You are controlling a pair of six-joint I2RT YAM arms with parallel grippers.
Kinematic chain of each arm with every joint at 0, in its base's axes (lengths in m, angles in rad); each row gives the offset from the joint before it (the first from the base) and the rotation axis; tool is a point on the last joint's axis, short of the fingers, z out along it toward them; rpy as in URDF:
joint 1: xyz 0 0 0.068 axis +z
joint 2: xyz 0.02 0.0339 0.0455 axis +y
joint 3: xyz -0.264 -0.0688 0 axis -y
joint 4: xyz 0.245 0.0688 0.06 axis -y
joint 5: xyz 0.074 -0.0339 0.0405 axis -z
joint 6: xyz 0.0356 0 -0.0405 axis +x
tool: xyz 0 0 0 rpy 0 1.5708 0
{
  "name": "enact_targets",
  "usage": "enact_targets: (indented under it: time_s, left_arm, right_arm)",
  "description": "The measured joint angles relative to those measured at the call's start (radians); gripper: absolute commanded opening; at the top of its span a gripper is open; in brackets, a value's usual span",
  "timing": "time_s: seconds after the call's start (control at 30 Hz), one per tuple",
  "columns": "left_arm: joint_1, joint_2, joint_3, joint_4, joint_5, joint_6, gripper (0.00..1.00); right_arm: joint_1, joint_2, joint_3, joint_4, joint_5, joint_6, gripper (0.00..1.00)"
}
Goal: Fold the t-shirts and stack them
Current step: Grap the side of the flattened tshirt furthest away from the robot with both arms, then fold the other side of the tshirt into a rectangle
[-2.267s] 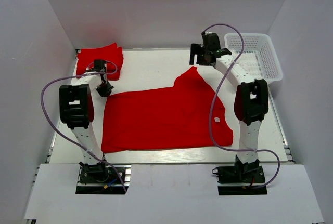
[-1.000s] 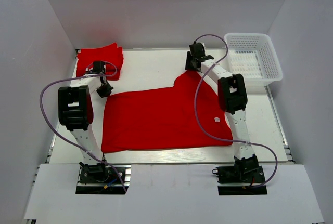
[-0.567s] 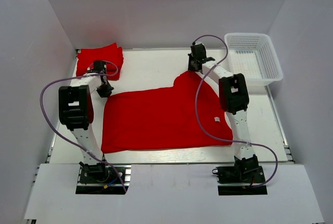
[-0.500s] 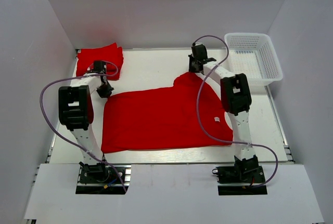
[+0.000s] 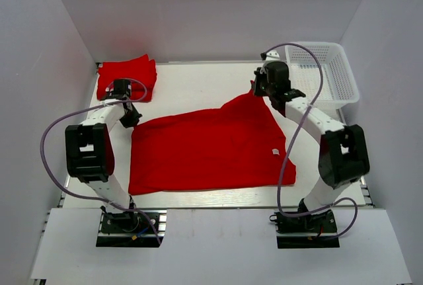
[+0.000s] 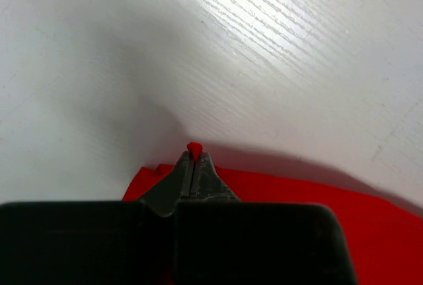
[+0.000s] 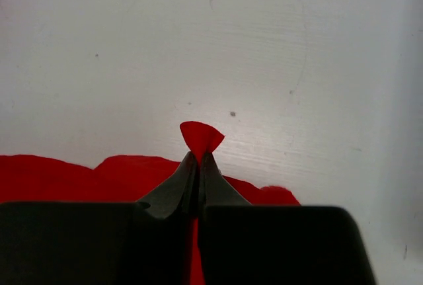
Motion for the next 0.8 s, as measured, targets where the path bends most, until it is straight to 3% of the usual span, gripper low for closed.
enact_targets:
  time_s: [0.27,0.53,0.8]
  left_arm:
    - [0.000,-0.100,-0.098,0.000,0.016,-0.023,0.00]
    - [0.000,-0.257,-0.212,-0.006,0.021,-0.047,0.00]
    - [0.000,-0.298,-0.246,-0.019,0.014,-0.065,0.00]
  right_arm:
    - [0.002,-0.268,-0.287,-0.019,0.013,-0.003,0.00]
    - [0.004,-0.523,-0.447,-0.043,0.002,0.027,0.00]
    - [0.005,-0.699,-0.563,-0.168,-0.006,0.061,0.00]
